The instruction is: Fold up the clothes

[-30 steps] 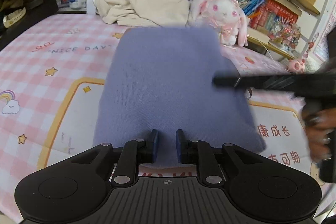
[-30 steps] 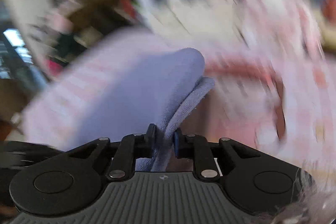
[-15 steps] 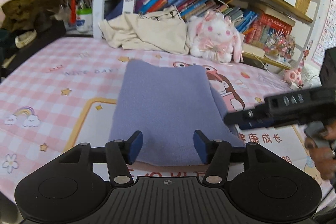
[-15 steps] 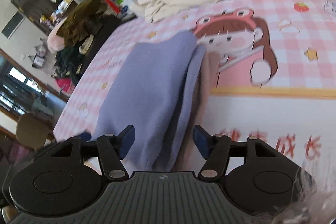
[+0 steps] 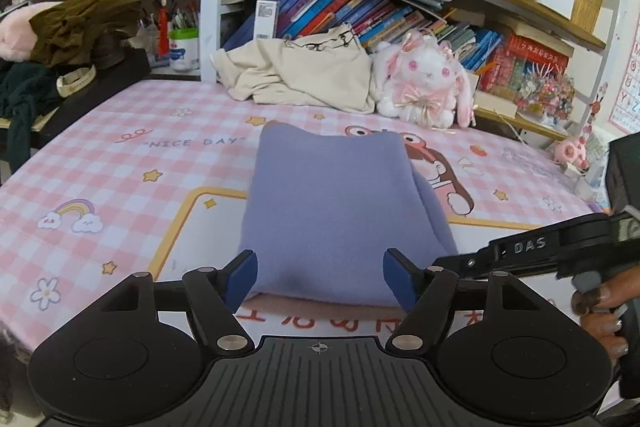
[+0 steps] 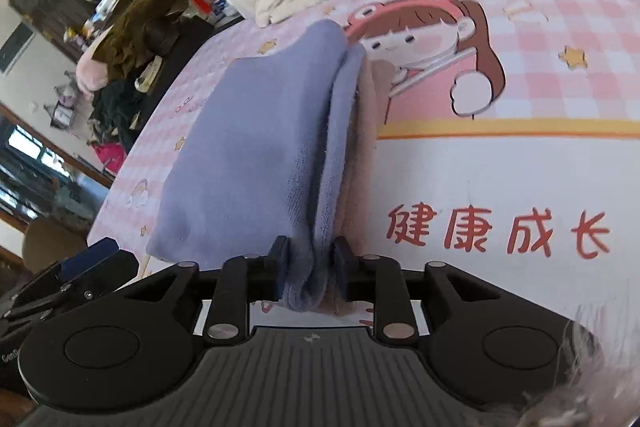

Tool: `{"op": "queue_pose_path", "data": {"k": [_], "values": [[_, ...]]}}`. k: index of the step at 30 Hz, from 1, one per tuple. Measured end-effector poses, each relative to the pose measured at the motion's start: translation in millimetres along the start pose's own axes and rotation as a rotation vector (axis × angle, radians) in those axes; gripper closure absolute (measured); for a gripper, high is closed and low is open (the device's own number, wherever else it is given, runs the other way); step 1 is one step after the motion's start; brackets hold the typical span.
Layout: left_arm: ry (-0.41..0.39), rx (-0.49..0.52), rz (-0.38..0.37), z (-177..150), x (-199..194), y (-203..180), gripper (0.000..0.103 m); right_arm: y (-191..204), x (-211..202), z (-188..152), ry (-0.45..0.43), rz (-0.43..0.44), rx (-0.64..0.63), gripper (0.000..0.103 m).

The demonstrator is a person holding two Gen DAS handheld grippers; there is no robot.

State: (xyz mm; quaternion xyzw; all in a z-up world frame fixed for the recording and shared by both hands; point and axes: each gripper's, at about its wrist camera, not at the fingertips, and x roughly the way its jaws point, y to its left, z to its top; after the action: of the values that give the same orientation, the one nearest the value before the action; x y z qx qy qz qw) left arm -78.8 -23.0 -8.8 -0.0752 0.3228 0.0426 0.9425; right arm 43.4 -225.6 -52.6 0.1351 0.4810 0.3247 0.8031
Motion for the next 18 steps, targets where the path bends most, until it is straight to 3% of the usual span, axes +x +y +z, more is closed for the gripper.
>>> {"op": "queue_pose_path", "data": {"k": [1, 7, 10, 18], "values": [[0.001, -0.002, 0.003, 0, -1, 0, 0.027, 4, -3, -1, -0.005, -0.006, -0.018, 0.062], [0.013, 0.000, 0.013, 1, -5, 0, 0.017, 15, -23, -12, -0.028, -0.030, -0.047, 0.033], [0.028, 0.001, 0.006, 1, -4, 1, 0.016, 14, -29, -15, -0.036, -0.061, -0.049, 0.026], [0.073, -0.011, -0.026, 10, 8, 13, 0.015, 5, -32, -22, -0.030, -0.125, 0.028, 0.023]]}}
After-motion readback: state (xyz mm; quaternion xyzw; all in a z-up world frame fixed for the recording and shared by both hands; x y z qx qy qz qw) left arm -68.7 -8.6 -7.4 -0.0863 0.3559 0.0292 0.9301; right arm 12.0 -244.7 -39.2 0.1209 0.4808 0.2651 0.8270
